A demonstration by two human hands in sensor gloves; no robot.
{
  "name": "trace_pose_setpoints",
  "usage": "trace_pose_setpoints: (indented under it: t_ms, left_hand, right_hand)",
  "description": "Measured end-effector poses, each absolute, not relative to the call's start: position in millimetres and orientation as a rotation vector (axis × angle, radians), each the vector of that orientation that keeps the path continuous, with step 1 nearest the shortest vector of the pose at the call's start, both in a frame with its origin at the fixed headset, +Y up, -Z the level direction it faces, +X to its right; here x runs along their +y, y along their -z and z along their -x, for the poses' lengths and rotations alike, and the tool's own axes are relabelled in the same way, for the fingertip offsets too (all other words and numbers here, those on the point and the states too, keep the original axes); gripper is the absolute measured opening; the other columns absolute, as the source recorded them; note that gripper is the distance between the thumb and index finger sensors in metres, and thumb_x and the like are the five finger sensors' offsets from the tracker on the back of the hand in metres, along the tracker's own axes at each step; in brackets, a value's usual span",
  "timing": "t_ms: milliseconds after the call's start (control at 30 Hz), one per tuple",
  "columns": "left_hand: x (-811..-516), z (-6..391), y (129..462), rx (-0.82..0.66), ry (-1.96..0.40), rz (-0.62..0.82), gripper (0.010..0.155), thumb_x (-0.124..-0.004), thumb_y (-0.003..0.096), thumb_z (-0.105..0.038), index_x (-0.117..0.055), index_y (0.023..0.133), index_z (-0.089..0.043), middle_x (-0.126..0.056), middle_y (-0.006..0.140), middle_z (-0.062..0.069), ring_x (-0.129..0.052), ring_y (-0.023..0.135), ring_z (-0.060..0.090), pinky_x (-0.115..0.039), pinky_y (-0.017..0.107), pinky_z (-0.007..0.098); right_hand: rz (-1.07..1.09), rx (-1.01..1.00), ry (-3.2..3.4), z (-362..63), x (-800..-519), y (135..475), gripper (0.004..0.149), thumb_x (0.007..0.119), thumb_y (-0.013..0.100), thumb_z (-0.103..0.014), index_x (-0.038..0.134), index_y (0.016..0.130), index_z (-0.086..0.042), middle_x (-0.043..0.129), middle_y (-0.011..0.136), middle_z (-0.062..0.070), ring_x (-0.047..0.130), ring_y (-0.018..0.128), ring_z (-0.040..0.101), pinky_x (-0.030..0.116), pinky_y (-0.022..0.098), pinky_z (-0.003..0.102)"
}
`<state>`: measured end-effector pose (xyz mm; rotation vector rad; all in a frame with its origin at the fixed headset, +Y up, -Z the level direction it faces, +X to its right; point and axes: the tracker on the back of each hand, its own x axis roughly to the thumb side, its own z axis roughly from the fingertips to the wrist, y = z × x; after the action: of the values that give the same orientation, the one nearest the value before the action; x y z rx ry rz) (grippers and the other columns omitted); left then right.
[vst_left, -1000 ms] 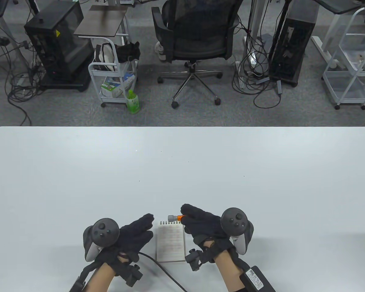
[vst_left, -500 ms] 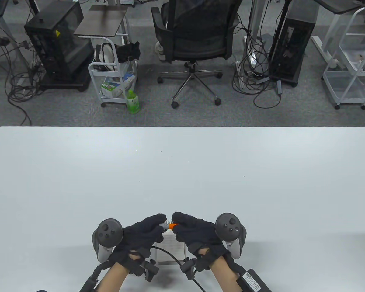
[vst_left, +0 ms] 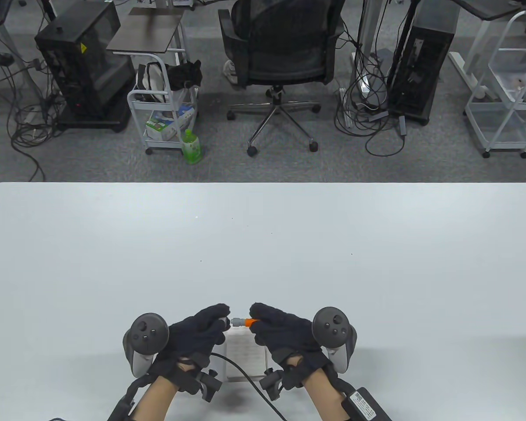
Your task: Stamp flower pattern stamp onto notebook
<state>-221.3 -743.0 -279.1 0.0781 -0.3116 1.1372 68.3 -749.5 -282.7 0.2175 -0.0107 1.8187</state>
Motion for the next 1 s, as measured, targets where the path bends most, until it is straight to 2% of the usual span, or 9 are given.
trace_pose_setpoints:
  t_ms: [67, 200, 300, 400, 633, 1000]
  left_hand:
    - [-741, 236, 279, -0.278, -1.05, -0.118, 0.051, -0.081, 0.0409, -0.033, -0.084, 0.083, -0.004, -0.097, 0.068, 0.017, -0.102, 0.039, 0.026, -0.079, 0.039, 0.056]
    - [-734, 259, 278, -0.21, -0.685, -0.146, 0.051, -0.081, 0.0411, -0.033, -0.085, 0.084, -0.005, -0.096, 0.069, 0.017, -0.101, 0.04, 0.028, -0.077, 0.041, 0.057]
    - [-735, 268, 279, -0.172, -0.366, -0.126, 0.051, -0.082, 0.041, -0.034, -0.085, 0.084, -0.006, -0.097, 0.069, 0.016, -0.101, 0.04, 0.028, -0.077, 0.042, 0.056]
    - [-746, 270, 284, -0.148, -0.163, -0.016, 0.051, -0.081, 0.041, -0.035, -0.085, 0.084, -0.008, -0.097, 0.07, 0.014, -0.101, 0.041, 0.027, -0.077, 0.044, 0.056]
    - [-771, 263, 297, -0.149, 0.01, 0.146, 0.05, -0.082, 0.0409, -0.036, -0.087, 0.083, -0.009, -0.098, 0.069, 0.013, -0.101, 0.041, 0.027, -0.077, 0.044, 0.055]
    - [-777, 259, 299, -0.159, 0.07, 0.147, 0.05, -0.085, 0.0396, -0.037, -0.088, 0.082, -0.011, -0.097, 0.066, 0.012, -0.1, 0.038, 0.025, -0.077, 0.043, 0.055]
  right_hand:
    - [-0.187, -0.028, -1.809, -77, -751, 285, 0.047, 0.093, 0.037, -0.03, 0.087, 0.082, -0.016, 0.096, 0.067, 0.015, 0.105, 0.038, 0.027, 0.087, 0.027, 0.043]
    - [-0.152, -0.047, -1.809, -90, -753, 288, 0.047, 0.092, 0.037, -0.03, 0.086, 0.082, -0.017, 0.096, 0.067, 0.015, 0.105, 0.039, 0.027, 0.086, 0.028, 0.043]
    - [-0.137, -0.051, -1.812, -96, -755, 290, 0.048, 0.092, 0.037, -0.03, 0.086, 0.083, -0.017, 0.095, 0.068, 0.015, 0.104, 0.04, 0.028, 0.086, 0.029, 0.043]
    - [-0.13, -0.058, -1.822, -100, -756, 290, 0.048, 0.092, 0.038, -0.03, 0.086, 0.083, -0.017, 0.095, 0.068, 0.015, 0.104, 0.04, 0.028, 0.086, 0.029, 0.043]
    - [-0.15, -0.063, -1.875, -102, -756, 290, 0.048, 0.091, 0.038, -0.03, 0.085, 0.083, -0.017, 0.095, 0.068, 0.015, 0.104, 0.041, 0.028, 0.086, 0.03, 0.044]
    - [-0.168, -0.057, -1.919, -101, -756, 290, 0.048, 0.091, 0.038, -0.03, 0.085, 0.083, -0.016, 0.095, 0.068, 0.015, 0.104, 0.04, 0.028, 0.085, 0.03, 0.044]
